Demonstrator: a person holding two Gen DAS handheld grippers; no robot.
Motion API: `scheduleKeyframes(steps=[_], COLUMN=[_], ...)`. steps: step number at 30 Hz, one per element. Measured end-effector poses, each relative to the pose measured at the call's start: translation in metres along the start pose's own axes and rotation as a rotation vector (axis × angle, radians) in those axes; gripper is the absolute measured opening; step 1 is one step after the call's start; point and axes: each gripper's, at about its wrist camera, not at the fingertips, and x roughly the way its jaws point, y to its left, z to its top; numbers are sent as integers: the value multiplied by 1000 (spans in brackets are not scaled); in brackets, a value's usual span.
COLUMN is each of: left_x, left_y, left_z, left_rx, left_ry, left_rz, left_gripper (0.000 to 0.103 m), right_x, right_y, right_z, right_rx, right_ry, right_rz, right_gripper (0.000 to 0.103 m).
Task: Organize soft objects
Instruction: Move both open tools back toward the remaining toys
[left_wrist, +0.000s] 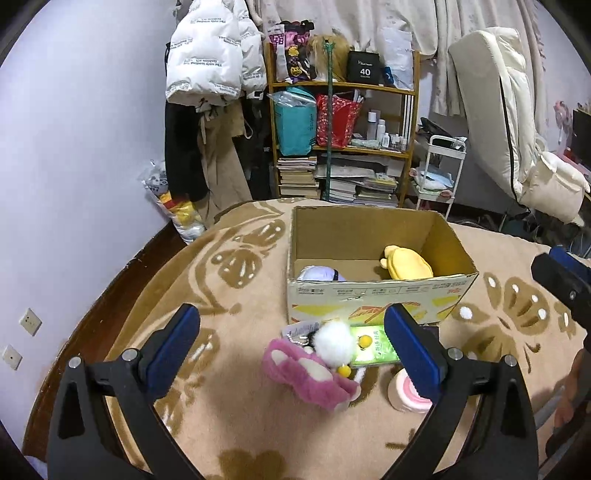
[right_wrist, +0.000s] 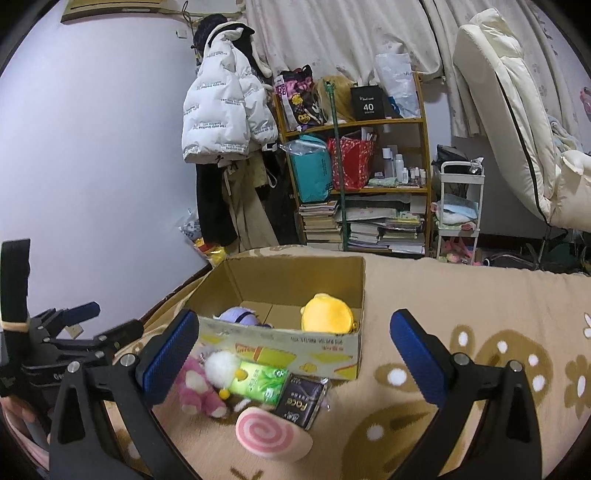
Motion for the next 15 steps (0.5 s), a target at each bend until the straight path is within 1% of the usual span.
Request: scheduleKeyframes(steps=[6, 15], left_x=[4, 35], left_y=[4, 12], left_z=[-2, -7], left_rx=[-10, -43], left_ry=[27, 93], left_rz=[7, 2], left_gripper=[99, 99], right_x=[-2, 19], right_y=[5, 8], right_z=[-7, -19], right_rx=[-6, -17], right_ry=[14, 74], right_rz=[0, -5], right_gripper=[103, 103])
